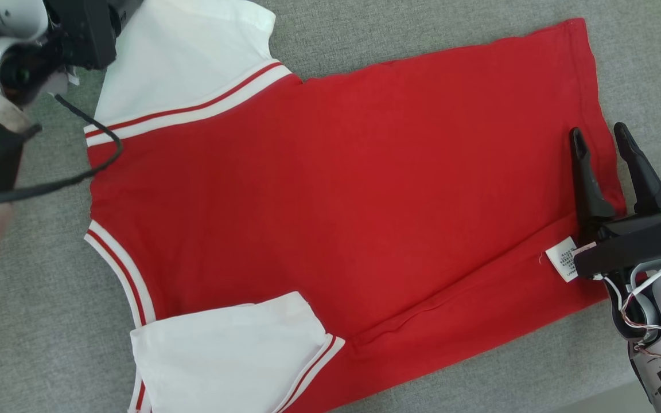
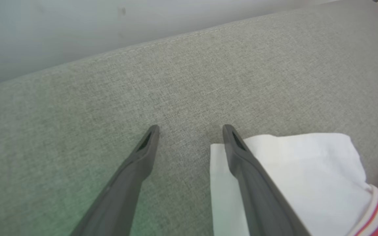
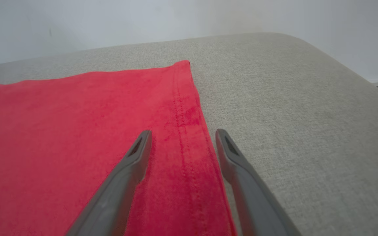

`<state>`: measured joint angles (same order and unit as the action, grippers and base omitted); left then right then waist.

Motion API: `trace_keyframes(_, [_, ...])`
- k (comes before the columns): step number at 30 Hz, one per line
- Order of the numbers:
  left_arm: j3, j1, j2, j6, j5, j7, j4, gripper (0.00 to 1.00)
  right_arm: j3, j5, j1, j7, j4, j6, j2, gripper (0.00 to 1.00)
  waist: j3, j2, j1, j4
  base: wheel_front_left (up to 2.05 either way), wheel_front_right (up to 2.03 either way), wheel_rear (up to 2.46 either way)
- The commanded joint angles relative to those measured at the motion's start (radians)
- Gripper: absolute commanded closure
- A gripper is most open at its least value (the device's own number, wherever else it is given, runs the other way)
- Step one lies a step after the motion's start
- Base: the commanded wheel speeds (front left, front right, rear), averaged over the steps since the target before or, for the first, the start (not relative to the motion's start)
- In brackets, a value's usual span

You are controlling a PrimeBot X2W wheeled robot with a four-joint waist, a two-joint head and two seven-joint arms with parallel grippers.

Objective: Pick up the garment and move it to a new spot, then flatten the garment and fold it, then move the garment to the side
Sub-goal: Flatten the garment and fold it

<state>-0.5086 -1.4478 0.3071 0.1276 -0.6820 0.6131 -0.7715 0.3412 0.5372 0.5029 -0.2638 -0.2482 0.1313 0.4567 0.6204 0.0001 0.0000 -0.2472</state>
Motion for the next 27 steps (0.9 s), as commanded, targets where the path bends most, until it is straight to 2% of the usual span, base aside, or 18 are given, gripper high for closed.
trace_keyframes(1, [-0.006,-0.019,0.002,0.002,-0.004,-0.006,-0.005,0.00,-0.003,0.000,0.001,0.000,-0.003,-0.001,0.000,0.00,-0.002,-0.0001,0.0000,0.002,0.00,0.00,0.00])
trace_keyframes(7, [-0.022,-0.049,-0.005,0.003,-0.035,0.013,0.019,0.00,-0.007,0.000,0.000,0.000,-0.007,-0.001,0.002,0.00,-0.012,-0.0001,0.0000,0.010,0.00,0.00,0.00])
trace_keyframes(13, [-0.093,0.000,0.017,0.004,-0.086,0.132,0.073,0.00,-0.009,0.003,-0.008,0.000,-0.007,-0.001,-0.001,0.00,-0.017,-0.0001,0.0000,0.016,0.00,0.00,0.00])
trace_keyframes(16, [-0.109,0.011,0.031,0.004,-0.092,0.155,0.089,0.00,-0.010,0.001,-0.007,0.000,-0.005,-0.001,-0.002,0.00,-0.014,-0.0001,0.0000,0.016,0.00,0.00,0.00])
trace_keyframes(21, [-0.136,0.039,0.053,0.003,-0.082,0.179,0.104,0.15,-0.007,-0.001,0.001,0.000,0.004,-0.001,-0.008,0.00,-0.005,-0.0001,0.0000,0.009,0.00,0.00,0.00])
trace_keyframes(22, [-0.138,0.044,0.054,0.001,-0.080,0.179,0.105,0.25,-0.006,-0.002,0.002,0.000,0.004,-0.001,-0.009,0.00,-0.005,-0.0001,0.0000,0.007,0.00,0.00,0.00])
trace_keyframes(23, [-0.141,0.049,0.055,0.001,-0.079,0.184,0.105,0.53,-0.006,-0.003,0.003,0.000,0.003,-0.001,-0.008,0.00,-0.005,-0.0001,0.0000,0.006,0.00,0.00,0.00])
trace_keyframes(24, [-0.142,0.052,0.054,0.002,-0.081,0.185,0.107,0.85,-0.006,-0.003,0.003,0.000,0.002,-0.001,-0.007,0.00,-0.006,-0.0001,0.0000,0.005,0.00,0.00,0.00])
trace_keyframes(25, [-0.142,0.053,0.053,0.002,-0.084,0.183,0.110,1.00,-0.006,-0.002,0.004,0.000,0.002,-0.001,-0.005,0.00,-0.008,-0.0001,0.0000,0.004,0.00,0.00,0.00])
trace_keyframes(27, [-0.139,0.050,0.056,0.002,-0.086,0.165,0.122,1.00,-0.005,0.004,0.012,0.000,0.000,-0.001,0.003,0.00,-0.012,-0.0001,0.0000,0.003,0.00,0.00,0.00])
